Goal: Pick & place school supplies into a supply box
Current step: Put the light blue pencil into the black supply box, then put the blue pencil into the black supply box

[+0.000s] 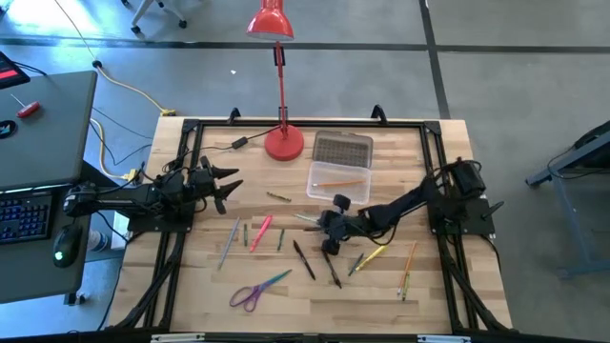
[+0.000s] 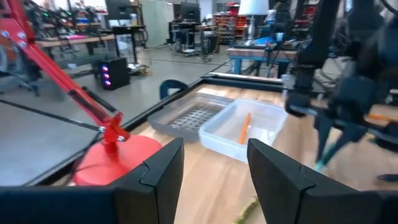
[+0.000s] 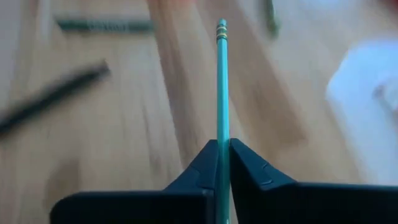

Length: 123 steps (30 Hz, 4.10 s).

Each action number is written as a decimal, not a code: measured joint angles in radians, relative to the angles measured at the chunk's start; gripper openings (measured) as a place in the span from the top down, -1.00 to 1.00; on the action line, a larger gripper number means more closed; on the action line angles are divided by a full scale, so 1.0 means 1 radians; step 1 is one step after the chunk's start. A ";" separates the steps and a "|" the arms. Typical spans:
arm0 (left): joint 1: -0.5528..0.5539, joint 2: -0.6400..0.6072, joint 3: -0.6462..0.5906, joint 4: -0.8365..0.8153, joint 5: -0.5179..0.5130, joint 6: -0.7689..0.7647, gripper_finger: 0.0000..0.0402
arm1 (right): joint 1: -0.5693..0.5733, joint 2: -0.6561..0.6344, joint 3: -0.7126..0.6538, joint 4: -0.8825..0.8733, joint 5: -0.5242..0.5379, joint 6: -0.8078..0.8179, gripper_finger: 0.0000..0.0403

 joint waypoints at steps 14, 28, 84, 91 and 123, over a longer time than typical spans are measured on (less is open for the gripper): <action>0.000 0.001 0.000 0.021 -0.065 -0.382 -0.04 | -0.164 -0.247 0.046 -0.362 0.257 -0.089 0.97; 0.000 0.201 0.284 -0.190 -0.214 -0.317 -0.04 | -0.404 -0.119 0.045 -0.404 -0.080 -0.078 0.95; -0.425 1.348 0.592 -0.750 0.286 -1.441 0.13 | -0.365 -0.099 0.158 -0.405 -0.093 -0.210 0.41; -0.428 1.349 0.591 -0.746 0.209 -1.394 0.88 | -0.361 -0.099 0.158 -0.405 -0.093 -0.211 0.41; -0.246 1.174 0.617 -0.709 0.013 -1.141 0.84 | -0.237 -0.309 0.158 -0.407 -0.284 -0.147 0.41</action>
